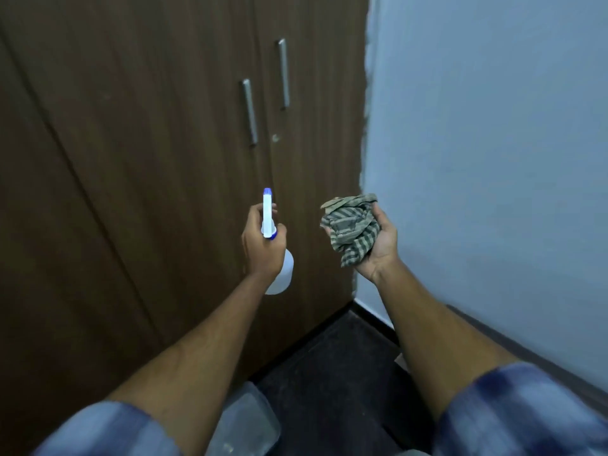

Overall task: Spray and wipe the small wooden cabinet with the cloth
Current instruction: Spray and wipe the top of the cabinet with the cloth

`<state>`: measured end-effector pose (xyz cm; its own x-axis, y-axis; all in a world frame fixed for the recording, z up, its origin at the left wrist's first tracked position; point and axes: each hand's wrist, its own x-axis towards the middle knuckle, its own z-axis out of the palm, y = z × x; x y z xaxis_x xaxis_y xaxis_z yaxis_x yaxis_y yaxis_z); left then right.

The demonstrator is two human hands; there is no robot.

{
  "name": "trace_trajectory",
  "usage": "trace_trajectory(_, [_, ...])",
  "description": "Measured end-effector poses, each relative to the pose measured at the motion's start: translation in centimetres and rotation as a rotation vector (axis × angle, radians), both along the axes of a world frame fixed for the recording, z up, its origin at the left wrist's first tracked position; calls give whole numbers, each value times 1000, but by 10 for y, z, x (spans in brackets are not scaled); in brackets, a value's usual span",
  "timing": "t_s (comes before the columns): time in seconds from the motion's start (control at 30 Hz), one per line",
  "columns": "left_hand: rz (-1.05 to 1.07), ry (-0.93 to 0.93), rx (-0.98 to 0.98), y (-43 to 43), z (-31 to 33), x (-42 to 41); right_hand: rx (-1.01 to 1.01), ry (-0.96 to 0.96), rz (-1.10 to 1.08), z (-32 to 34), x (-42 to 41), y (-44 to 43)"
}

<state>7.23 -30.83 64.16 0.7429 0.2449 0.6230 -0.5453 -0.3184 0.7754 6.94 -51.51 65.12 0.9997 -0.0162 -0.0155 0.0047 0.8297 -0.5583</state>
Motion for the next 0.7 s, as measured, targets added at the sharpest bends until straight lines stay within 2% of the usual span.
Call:
trace_trajectory(0.2, [-239, -26, -2, -134, 36, -8, -27, -31, -207, 31, -61, -116])
trace_trajectory(0.47, [-578, 124, -11, -322, 18, -98, -46, 38, -463, 8, -180, -273])
trace_trajectory(0.7, [-747, 184, 11, -383, -16, -144, -20, 104, -597, -29, -261, -358])
